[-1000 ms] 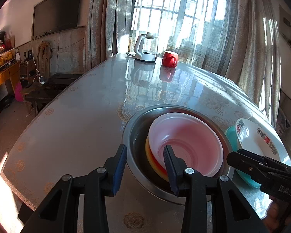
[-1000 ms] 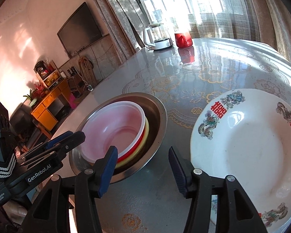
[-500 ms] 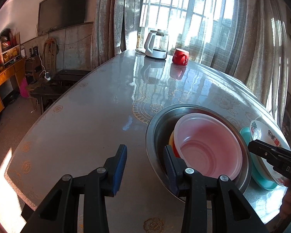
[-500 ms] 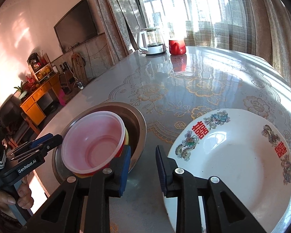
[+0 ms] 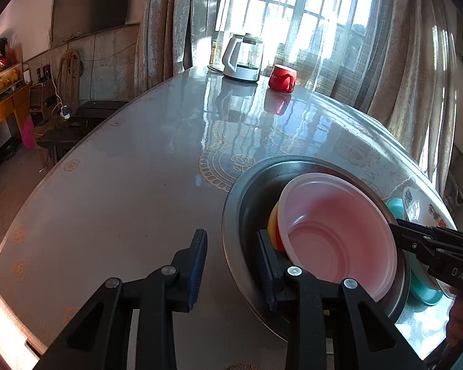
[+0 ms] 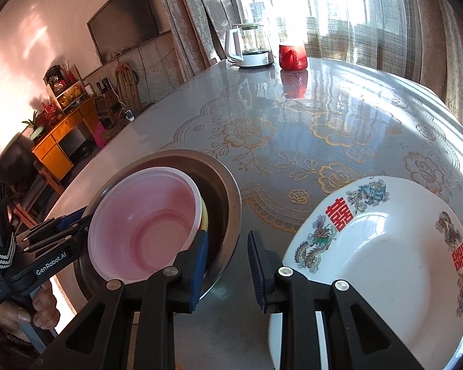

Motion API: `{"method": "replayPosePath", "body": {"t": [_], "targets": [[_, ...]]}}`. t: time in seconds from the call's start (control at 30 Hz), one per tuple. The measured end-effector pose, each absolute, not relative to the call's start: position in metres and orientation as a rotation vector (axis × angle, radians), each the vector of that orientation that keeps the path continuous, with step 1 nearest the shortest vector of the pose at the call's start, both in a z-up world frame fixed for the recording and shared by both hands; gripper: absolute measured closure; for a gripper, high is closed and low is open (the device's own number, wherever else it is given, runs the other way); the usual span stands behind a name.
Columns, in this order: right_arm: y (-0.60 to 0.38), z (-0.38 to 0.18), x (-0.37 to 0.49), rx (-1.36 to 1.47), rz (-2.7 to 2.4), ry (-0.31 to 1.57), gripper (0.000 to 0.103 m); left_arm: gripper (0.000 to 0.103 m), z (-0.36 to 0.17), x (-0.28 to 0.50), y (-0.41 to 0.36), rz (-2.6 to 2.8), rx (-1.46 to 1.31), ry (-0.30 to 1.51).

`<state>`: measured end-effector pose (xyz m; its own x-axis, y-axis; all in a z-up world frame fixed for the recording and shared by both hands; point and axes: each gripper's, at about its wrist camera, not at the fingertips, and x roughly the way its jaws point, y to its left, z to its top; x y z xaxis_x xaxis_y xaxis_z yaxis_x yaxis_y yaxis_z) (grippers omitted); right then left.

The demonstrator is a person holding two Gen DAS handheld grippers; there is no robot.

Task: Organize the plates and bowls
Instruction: 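Grasp the rim of the steel bowl with the right tool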

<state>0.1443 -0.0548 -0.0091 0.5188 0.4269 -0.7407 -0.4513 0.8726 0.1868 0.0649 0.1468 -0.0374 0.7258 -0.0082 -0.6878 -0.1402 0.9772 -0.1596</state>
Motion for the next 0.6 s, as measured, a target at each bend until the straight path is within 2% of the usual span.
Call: {"method": "replayPosePath", "body": {"t": [0.27, 0.43, 0.6], "targets": [[-0.045, -0.011, 0.153, -0.116, 0.522, 0.915, 0.078, 0.076, -0.040, 0.067, 0.151, 0.029, -0.239, 0.744], [-0.043, -0.010, 0.157, -0.133, 0.528, 0.931, 0.080, 0.084, -0.039, 0.066, 0.150, 0.007, -0.258, 0.739], [-0.037, -0.010, 0.152, -0.173, 0.528, 0.930, 0.082, 0.083, -0.038, 0.062, 0.153, -0.005, -0.270, 0.739]]}}
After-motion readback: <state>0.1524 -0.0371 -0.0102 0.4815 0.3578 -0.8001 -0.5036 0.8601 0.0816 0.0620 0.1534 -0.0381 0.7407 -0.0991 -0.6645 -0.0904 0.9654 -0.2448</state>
